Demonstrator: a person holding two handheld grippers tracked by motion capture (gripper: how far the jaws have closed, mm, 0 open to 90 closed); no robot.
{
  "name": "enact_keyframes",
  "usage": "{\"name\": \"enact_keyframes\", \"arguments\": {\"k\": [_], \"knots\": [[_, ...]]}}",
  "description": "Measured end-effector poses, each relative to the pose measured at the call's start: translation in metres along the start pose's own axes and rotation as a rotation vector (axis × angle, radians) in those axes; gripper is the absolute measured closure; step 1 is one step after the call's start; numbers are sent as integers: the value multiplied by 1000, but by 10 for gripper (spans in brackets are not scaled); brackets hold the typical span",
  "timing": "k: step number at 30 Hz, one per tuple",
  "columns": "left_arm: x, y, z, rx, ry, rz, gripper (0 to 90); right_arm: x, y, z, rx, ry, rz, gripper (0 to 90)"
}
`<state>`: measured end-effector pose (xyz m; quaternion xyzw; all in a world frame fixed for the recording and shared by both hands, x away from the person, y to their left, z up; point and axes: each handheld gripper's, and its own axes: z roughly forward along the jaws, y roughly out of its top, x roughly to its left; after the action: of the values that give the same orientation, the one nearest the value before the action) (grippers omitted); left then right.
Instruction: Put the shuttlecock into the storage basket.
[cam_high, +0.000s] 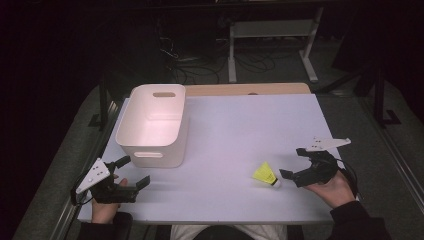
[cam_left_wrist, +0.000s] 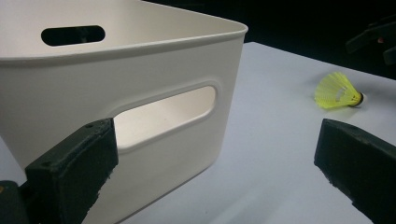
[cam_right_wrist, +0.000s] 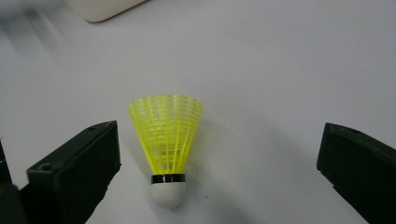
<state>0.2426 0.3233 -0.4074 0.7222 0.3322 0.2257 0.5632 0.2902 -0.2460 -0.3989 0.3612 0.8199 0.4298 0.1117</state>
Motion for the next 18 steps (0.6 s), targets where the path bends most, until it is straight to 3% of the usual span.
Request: {"name": "enact_keyframes", "arguments": {"k": [18], "knots": [[0, 0, 0, -3, -1, 0, 0, 9, 7, 4, 69, 45, -41, 0]]}}
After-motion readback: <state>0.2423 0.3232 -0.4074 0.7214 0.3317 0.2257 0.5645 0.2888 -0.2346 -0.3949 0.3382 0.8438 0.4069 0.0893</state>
